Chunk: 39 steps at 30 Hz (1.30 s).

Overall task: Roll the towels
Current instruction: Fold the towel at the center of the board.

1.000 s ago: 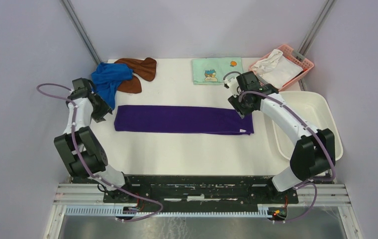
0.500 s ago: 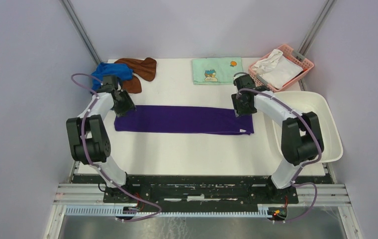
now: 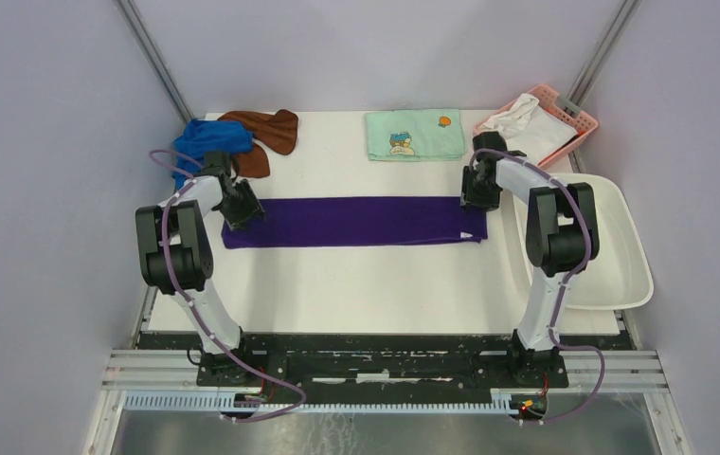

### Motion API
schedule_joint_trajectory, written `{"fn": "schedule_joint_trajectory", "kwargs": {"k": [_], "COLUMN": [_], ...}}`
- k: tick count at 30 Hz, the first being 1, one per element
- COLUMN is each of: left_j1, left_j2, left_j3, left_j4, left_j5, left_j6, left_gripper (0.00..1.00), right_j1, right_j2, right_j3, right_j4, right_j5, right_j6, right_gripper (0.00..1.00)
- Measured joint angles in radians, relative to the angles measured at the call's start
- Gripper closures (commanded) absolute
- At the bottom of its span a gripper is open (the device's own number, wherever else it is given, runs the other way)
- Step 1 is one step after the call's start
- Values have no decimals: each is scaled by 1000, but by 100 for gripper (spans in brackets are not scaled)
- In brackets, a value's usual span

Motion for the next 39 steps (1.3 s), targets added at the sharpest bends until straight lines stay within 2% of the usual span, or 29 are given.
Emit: {"fn": "schedule_joint_trajectory", "kwargs": {"k": [6, 11, 17, 21, 28, 39], "left_j1": [0, 0, 8, 53, 112, 112], "left_j2": [-4, -60, -245, -355, -415, -437], "left_j3": [-6, -40, -105, -192, -322, -332], "left_j4": [21, 27, 39, 57, 58, 79], "left_j5": [42, 54, 51, 49, -5, -27], "left_j6": [-7, -19, -30, -36, -36, -37], "left_gripper": [39, 34, 30, 28, 26, 27], "right_j1": [-30, -35, -34, -35, -35, -34], "right_j2": [54, 6, -204, -311, -333, -400], "right_j3": [100, 93, -48, -171, -357, -538], "right_j4": [-11, -21, -24, -8, 66, 314], "right_j5": [-23, -80, -90, -43, 26, 90], "right_j6": [-5, 0, 59, 131, 285, 534], "right_gripper": [41, 40, 43, 44, 45, 45]}}
